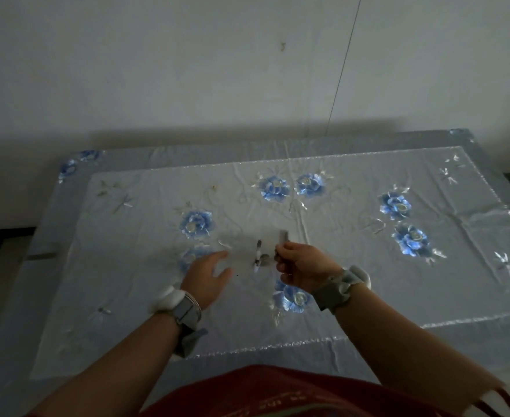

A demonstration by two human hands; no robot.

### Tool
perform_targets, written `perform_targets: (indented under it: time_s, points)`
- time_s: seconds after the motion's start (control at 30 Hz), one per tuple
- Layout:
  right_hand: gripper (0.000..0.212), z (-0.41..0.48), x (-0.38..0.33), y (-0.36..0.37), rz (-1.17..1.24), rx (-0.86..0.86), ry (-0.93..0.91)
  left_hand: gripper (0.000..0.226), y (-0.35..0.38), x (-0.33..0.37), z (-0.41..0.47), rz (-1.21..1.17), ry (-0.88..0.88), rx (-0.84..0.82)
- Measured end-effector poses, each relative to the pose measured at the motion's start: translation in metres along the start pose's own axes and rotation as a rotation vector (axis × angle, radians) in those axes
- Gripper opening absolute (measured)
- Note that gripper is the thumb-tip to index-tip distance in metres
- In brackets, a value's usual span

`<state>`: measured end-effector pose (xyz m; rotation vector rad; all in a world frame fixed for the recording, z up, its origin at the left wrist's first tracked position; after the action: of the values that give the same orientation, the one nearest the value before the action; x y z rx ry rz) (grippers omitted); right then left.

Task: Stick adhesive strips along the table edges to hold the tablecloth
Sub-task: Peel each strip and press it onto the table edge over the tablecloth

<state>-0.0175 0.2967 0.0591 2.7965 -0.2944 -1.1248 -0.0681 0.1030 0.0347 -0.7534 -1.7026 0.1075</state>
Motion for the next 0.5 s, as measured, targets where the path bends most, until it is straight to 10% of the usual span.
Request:
perform_targets:
  time_s: [0.5]
  points:
    - [0.024, -0.023, -0.016, 0.007, 0.123, -0.13, -0.133, 0.015, 0.005, 0.055, -0.005, -0.282, 0.083, 0.059]
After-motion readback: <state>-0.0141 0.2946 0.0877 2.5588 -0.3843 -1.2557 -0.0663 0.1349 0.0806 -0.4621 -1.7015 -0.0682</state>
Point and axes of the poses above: each hand's wrist, its own z-axis towards the middle knuckle, its own y-axis out of the palm, x = y × z, the point moved 3 cm from there along z, towards the middle knuckle, and after that the axes turned 13 degrees about -z, right-handed, at the moved point
